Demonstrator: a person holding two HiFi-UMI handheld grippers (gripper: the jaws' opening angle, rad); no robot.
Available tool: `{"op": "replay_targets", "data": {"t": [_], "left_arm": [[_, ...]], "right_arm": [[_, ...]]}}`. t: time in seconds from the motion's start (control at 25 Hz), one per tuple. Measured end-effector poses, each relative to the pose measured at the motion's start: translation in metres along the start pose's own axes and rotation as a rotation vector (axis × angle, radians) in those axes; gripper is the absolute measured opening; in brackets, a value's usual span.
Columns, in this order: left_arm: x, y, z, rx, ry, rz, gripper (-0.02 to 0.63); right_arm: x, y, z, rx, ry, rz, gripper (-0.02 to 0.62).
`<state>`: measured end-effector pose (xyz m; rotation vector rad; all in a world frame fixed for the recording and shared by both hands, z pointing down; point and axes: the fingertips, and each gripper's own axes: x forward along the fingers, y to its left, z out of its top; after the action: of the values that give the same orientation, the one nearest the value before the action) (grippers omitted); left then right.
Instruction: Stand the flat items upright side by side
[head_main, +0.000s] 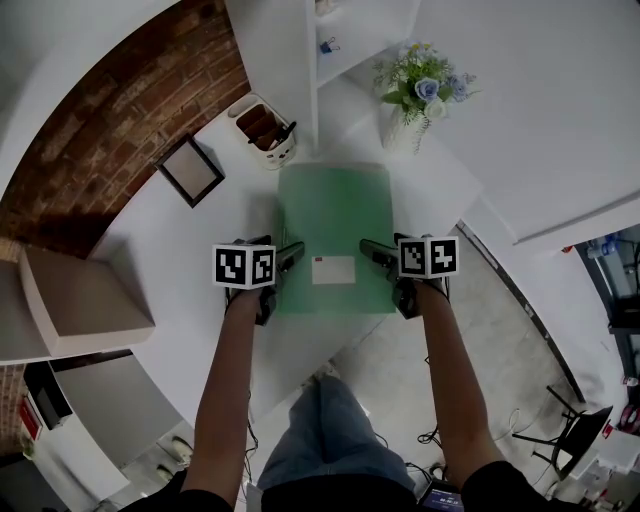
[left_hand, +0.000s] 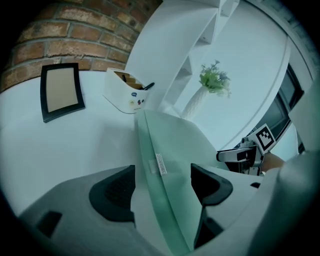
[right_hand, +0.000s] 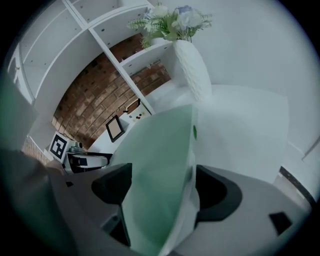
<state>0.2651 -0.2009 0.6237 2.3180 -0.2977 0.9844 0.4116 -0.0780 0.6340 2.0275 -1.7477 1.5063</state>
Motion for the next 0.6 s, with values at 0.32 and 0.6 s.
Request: {"op": "replay_targets", "data": {"t": [0.32, 0.6], "left_arm": [[0.013, -0.007, -0.007, -0.016, 0.023, -0.006, 0.319], [0.011, -0.009, -0.004, 0.015, -0.010, 0.078, 0.319]], "right_arm": [[0.007, 0.001, -0.005, 0.005, 0.036, 0.006, 0.380], [0.002, -0.001, -0.008, -0.041, 0.020, -0.049, 0.347]]}}
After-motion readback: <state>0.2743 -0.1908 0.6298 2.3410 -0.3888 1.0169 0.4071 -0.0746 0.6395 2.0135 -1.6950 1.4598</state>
